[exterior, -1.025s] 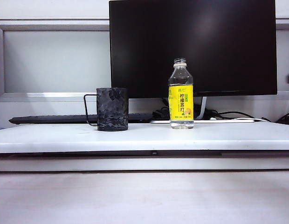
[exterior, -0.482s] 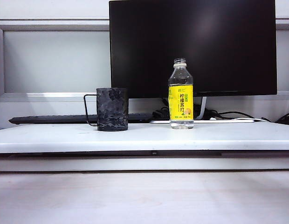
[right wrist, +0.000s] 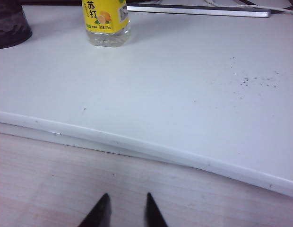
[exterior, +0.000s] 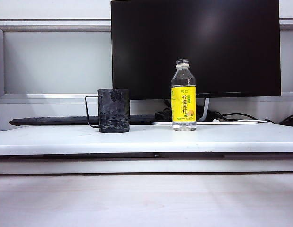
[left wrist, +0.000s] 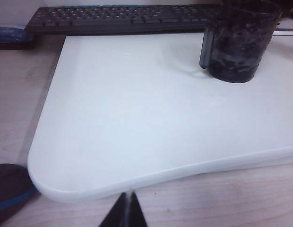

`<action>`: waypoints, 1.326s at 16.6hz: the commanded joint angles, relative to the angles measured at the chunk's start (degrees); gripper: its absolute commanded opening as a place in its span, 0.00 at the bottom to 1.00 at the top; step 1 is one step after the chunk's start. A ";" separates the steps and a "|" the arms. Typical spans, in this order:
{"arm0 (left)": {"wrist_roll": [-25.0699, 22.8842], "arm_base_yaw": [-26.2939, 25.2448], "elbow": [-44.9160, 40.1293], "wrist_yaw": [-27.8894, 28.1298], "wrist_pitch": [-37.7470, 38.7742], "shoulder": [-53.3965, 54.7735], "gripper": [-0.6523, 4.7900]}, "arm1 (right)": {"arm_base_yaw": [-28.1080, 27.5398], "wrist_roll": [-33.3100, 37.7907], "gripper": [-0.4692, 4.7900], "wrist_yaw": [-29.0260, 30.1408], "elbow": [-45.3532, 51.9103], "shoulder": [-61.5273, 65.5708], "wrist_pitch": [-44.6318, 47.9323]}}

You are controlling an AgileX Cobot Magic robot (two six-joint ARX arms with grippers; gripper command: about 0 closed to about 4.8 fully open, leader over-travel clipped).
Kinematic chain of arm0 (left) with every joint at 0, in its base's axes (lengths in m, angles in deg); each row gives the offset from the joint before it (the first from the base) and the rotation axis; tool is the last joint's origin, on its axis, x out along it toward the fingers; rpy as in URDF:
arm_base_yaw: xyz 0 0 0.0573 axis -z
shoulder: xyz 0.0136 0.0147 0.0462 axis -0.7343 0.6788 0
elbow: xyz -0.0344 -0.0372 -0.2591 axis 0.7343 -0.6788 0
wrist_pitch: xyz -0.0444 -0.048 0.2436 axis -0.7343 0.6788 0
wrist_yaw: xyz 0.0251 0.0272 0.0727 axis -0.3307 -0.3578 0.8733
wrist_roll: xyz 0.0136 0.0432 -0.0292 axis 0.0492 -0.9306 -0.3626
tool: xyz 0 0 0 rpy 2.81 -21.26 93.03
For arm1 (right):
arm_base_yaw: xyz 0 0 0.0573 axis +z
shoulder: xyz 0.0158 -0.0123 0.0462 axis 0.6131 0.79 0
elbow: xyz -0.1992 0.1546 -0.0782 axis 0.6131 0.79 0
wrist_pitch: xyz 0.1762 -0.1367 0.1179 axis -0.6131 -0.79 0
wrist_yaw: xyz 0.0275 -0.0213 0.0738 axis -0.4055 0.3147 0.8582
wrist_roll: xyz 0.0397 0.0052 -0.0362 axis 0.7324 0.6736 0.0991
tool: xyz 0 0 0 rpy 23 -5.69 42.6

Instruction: Carefully pick up the bottle and pour some water from the bottle into the cup.

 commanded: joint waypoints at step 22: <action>-0.04 -22.14 -3.23 -0.22 -5.57 -1.99 0.11 | -18.10 0.00 0.27 2.36 0.22 -11.13 -4.07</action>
